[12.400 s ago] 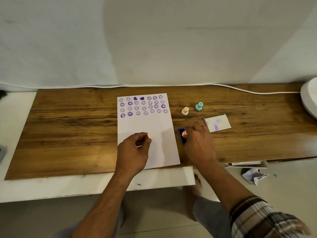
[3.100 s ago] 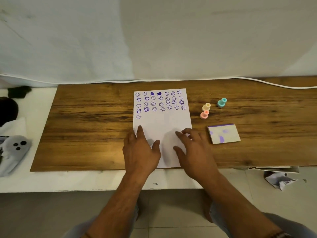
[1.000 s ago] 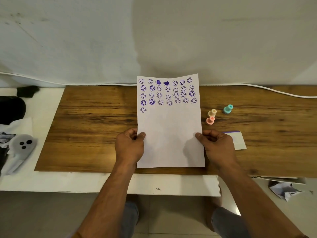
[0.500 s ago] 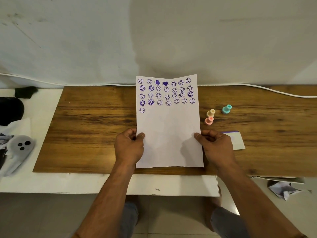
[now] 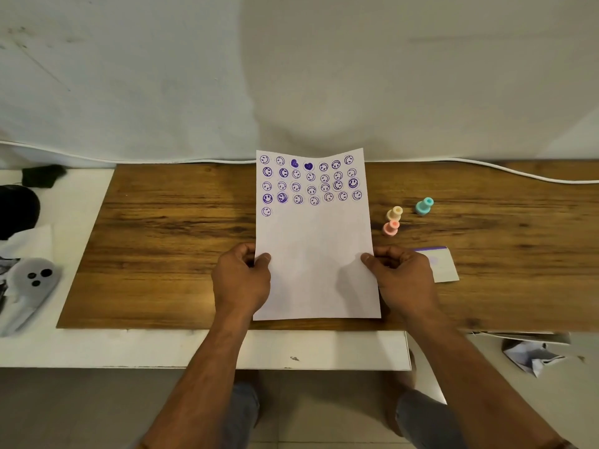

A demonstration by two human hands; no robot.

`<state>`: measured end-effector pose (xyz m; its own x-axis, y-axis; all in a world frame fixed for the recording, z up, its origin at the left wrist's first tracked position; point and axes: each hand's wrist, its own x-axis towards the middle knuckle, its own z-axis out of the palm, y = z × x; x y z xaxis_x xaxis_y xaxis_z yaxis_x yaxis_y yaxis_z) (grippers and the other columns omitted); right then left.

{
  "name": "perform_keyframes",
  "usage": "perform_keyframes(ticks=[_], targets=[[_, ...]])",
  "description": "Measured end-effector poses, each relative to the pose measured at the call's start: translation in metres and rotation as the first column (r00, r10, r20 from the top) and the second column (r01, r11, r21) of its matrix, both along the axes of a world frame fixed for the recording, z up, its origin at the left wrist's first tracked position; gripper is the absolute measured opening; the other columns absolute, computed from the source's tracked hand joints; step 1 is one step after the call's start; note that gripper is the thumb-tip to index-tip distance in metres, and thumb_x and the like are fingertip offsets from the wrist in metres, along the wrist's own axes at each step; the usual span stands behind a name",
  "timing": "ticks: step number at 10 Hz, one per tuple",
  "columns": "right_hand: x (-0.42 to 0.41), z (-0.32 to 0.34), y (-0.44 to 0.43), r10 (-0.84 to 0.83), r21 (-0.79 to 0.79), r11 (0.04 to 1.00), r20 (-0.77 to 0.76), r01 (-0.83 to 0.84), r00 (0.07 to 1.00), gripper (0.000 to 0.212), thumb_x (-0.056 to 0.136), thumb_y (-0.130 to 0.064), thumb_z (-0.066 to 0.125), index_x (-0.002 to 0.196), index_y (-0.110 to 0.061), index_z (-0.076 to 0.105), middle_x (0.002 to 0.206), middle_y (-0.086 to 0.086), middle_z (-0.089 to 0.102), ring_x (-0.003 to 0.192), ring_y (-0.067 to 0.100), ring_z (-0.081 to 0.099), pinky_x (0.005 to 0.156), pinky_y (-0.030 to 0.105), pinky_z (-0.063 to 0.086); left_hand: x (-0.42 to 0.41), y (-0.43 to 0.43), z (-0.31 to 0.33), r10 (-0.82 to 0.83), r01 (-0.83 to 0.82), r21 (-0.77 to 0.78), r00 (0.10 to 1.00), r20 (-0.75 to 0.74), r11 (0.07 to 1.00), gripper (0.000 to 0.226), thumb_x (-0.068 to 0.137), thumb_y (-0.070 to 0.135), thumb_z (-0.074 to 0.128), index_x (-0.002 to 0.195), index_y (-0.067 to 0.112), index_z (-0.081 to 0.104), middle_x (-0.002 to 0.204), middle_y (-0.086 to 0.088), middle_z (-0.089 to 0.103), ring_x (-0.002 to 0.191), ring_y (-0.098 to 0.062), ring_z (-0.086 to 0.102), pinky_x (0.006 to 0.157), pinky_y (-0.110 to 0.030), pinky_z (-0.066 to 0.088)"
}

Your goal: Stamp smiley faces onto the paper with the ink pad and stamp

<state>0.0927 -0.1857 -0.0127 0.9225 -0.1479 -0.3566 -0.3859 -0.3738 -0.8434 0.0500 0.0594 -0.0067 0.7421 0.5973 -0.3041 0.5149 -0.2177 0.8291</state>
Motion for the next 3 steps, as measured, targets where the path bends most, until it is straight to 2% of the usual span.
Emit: perform_keyframes(ticks=[1,2,3], targets=[[0.0016,0.0006,-0.0005,0.044,-0.140,0.989,0.031,-0.040,0.999,0.020,0.091,-0.034,0.079,0.108,-0.022,0.079,0.081,-0.025,0.064,0.077,-0.001,0.062,0.062,0.018,0.044,-0.0028,-0.0031,0.0036,-0.046,0.048,0.091,0.999,-0.015,0.995,0.023,0.089,0.016,0.076,0.109,0.026,0.069,0.083,0.020,0.068,0.079,-0.002,0.069,0.068,-0.023,0.053],[-0.0009,0.0024,0.0023,0.055,-0.255,0.967,0.092,-0.030,0.994,0.023,0.093,-0.036,0.077,0.112,-0.022,0.078,0.083,-0.023,0.066,0.074,0.000,0.061,0.063,0.017,0.043,-0.0035,-0.0044,0.0042,-0.059,0.061,0.150,0.998,-0.018,0.987,0.039,0.087,0.016,0.078,0.121,0.025,0.063,0.090,0.016,0.070,0.082,-0.009,0.070,0.077,-0.031,0.058],[-0.0045,0.0054,0.0071,0.139,-0.445,0.895,0.214,-0.030,0.967,0.029,0.094,-0.037,0.075,0.119,-0.023,0.073,0.099,-0.010,0.075,0.080,0.008,0.064,0.072,0.023,0.048,-0.0039,-0.0053,0.0032,-0.072,0.077,0.197,0.997,-0.033,0.977,0.045,0.086,0.016,0.080,0.126,0.024,0.061,0.101,0.008,0.073,0.089,-0.017,0.072,0.085,-0.037,0.060]])
